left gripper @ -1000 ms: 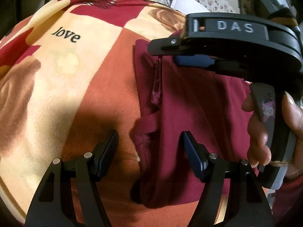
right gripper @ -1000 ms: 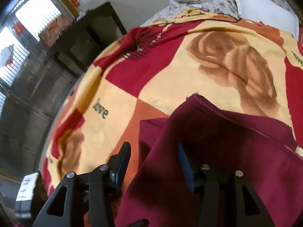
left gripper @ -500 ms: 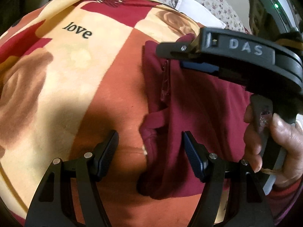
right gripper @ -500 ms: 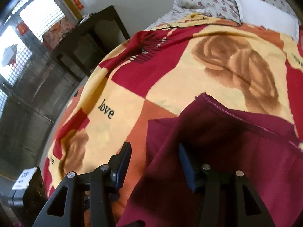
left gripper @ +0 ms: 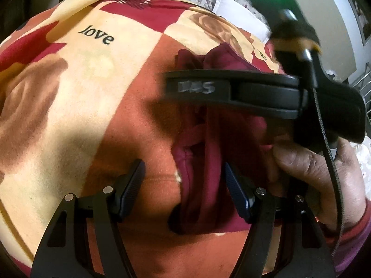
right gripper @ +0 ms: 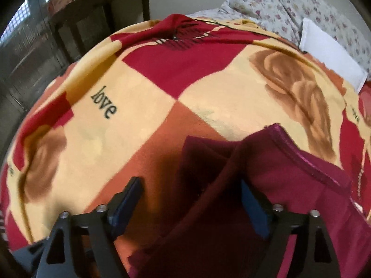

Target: Fold small clothes

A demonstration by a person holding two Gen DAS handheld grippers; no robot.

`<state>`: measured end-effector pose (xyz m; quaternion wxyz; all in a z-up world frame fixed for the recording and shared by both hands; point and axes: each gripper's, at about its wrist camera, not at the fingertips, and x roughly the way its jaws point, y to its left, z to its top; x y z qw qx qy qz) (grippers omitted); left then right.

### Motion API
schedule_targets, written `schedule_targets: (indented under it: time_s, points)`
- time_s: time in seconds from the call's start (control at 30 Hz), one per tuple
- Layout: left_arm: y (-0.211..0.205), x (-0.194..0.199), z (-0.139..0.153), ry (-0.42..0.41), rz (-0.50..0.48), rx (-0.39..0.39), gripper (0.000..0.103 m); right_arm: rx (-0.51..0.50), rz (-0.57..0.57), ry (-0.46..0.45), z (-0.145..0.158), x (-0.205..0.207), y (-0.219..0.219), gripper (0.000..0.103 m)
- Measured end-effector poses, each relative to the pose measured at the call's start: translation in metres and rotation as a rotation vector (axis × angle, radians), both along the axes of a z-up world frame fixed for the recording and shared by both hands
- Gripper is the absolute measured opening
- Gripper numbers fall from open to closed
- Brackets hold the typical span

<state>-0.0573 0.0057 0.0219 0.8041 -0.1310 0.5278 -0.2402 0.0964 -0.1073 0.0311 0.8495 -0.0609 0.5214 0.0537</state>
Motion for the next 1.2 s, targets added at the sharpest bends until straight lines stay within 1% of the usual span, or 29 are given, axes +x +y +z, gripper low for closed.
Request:
schedule_targets:
  time_s: [0.03,0.07,0.1,0.13,0.2,0.27,0.37,0.4,0.43,0.5,0.53,0.57,0.6,0.67,0.73,0.77,0.8,0.83,0.87,0.9,0.93,0.97,1.07,1.1,1.17,1.2]
  points:
    - [0.000,0.001,0.000,0.001,0.001,-0.005,0.070,0.053,-0.003,0.000,0.003,-0.002,-0.010,0.043]
    - [0.001,0.000,0.001,0.002,0.001,-0.006,0.070,0.125,-0.015,0.008,0.007,-0.004,-0.023,0.038]
    - [0.000,0.001,0.001,0.001,0.000,-0.004,0.070,0.204,-0.034,0.018,0.010,-0.007,-0.038,0.027]
    - [-0.002,0.001,0.002,-0.006,-0.004,0.005,0.070,0.299,-0.051,0.021,0.014,-0.010,-0.050,0.021]
    - [-0.006,0.000,0.005,-0.029,-0.019,0.012,0.070,0.418,-0.070,0.006,0.023,-0.020,-0.068,0.018]
    - [-0.012,0.006,0.007,-0.051,-0.035,0.002,0.070,0.494,-0.062,-0.030,0.035,-0.033,-0.081,0.017]
    - [-0.024,0.014,0.005,-0.061,-0.063,0.004,0.070,0.522,-0.068,-0.045,0.043,-0.045,-0.089,0.013]
    - [-0.029,0.016,0.002,-0.051,-0.063,0.013,0.070,0.528,-0.075,-0.044,0.042,-0.047,-0.090,0.008]
    - [-0.030,0.017,0.001,-0.051,-0.065,0.004,0.070,0.525,-0.082,-0.045,0.042,-0.046,-0.094,0.002]
    - [-0.033,0.013,0.004,-0.070,-0.075,-0.016,0.070,0.529,-0.105,-0.040,0.039,-0.048,-0.101,0.002]
    - [-0.034,0.012,0.004,-0.078,-0.074,-0.011,0.068,0.533,-0.117,-0.032,0.037,-0.049,-0.104,0.002]
    - [-0.035,0.011,0.004,-0.084,-0.074,-0.011,0.060,0.539,-0.123,-0.029,0.034,-0.048,-0.104,0.002]
    - [-0.034,0.010,0.002,-0.084,-0.072,-0.019,0.057,0.558,-0.126,-0.032,0.034,-0.049,-0.104,0.002]
    - [-0.029,0.006,-0.001,-0.080,-0.049,-0.058,0.051,0.568,-0.121,-0.029,0.035,-0.045,-0.100,0.002]
    - [-0.025,0.005,-0.003,-0.068,-0.035,-0.095,0.047,0.528,-0.091,-0.022,0.039,-0.040,-0.086,0.005]
    - [-0.025,0.006,-0.004,-0.062,-0.029,-0.107,0.047,0.503,-0.074,-0.015,0.039,-0.038,-0.080,0.006]
    - [-0.024,0.006,-0.004,-0.055,-0.024,-0.124,0.047,0.456,-0.055,0.000,0.038,-0.032,-0.067,0.011]
    - [-0.024,0.006,-0.003,-0.050,-0.022,-0.132,0.047,0.424,-0.046,0.014,0.036,-0.030,-0.060,0.026]
    - [-0.023,0.007,-0.003,-0.044,-0.019,-0.146,0.045,0.401,-0.037,0.029,0.034,-0.027,-0.056,0.037]
    - [-0.024,0.008,-0.002,-0.040,-0.018,-0.158,0.045,0.373,-0.026,0.047,0.031,-0.022,-0.045,0.050]
    - [-0.023,0.008,-0.003,-0.033,-0.014,-0.177,0.045,0.351,-0.025,0.057,0.028,-0.019,-0.041,0.052]
    - [-0.022,0.009,-0.004,-0.026,-0.009,-0.193,0.045,0.307,-0.023,0.070,0.025,-0.014,-0.034,0.052]
    - [-0.019,0.008,-0.007,-0.012,0.007,-0.222,0.045,0.193,-0.013,0.116,0.016,-0.002,-0.016,0.052]
    - [-0.018,0.008,-0.008,-0.007,0.014,-0.234,0.045,0.171,-0.014,0.132,0.013,0.002,-0.013,0.054]
    - [-0.016,0.008,-0.010,0.003,0.022,-0.253,0.045,0.132,0.007,0.166,0.005,0.009,-0.009,0.061]
    - [-0.016,0.008,-0.011,0.006,0.024,-0.254,0.045,0.103,0.030,0.180,0.000,0.012,-0.003,0.068]
